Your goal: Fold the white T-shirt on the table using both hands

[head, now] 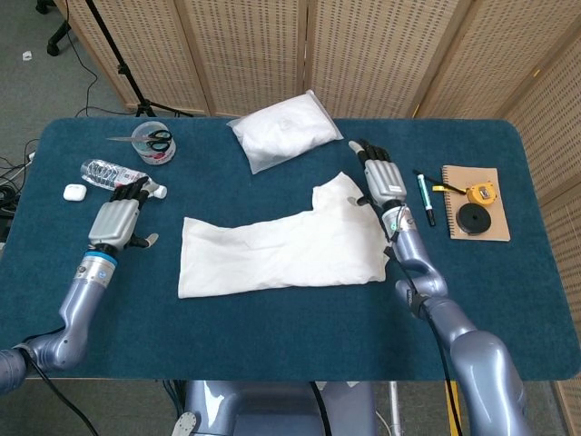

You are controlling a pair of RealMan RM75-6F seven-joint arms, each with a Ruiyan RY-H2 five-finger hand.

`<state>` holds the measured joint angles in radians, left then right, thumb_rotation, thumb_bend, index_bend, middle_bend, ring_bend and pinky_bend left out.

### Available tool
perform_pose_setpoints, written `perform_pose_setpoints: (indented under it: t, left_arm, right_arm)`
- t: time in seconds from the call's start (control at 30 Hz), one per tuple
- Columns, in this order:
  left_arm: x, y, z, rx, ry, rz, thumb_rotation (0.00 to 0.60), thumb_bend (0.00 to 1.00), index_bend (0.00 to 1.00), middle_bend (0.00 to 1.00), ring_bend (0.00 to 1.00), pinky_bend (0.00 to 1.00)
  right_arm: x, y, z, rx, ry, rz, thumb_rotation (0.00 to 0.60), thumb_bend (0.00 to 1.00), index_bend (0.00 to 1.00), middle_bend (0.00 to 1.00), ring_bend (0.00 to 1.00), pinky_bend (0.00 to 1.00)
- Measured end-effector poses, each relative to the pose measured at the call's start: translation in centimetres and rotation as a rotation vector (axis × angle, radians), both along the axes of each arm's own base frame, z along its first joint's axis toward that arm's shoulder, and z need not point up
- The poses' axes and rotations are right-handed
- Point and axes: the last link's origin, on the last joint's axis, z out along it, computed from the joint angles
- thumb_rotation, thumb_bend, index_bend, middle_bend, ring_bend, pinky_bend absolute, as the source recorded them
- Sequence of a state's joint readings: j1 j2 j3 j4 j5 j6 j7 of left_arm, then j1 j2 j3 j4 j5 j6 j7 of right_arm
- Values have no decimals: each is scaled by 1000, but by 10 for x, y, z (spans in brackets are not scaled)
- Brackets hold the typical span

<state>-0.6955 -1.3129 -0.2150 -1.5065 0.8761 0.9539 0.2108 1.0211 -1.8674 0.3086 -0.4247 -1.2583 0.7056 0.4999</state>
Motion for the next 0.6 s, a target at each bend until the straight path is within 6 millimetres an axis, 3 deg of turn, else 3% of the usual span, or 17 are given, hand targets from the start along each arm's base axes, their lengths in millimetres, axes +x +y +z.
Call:
perform_pose_setpoints:
  t: [0.23,0.43,0.6]
  left_arm:
    - [-6,-14,-7,-49,75,-96,600,261,0,0,0,0]
    - [-14,-19,-20,-90,115,-124,600,278,0,0,0,0]
    - [-19,-17,-26,-112,159,-145,600,313,0,0,0,0]
  right_arm:
    - [-16,35,19,33,-29,78,600,0,0,0,0,0]
    - [-40,95,42,94,-30,100,600,0,0,0,0,0]
    - [-77,153,75,57,27,81,600,0,0,0,0,0]
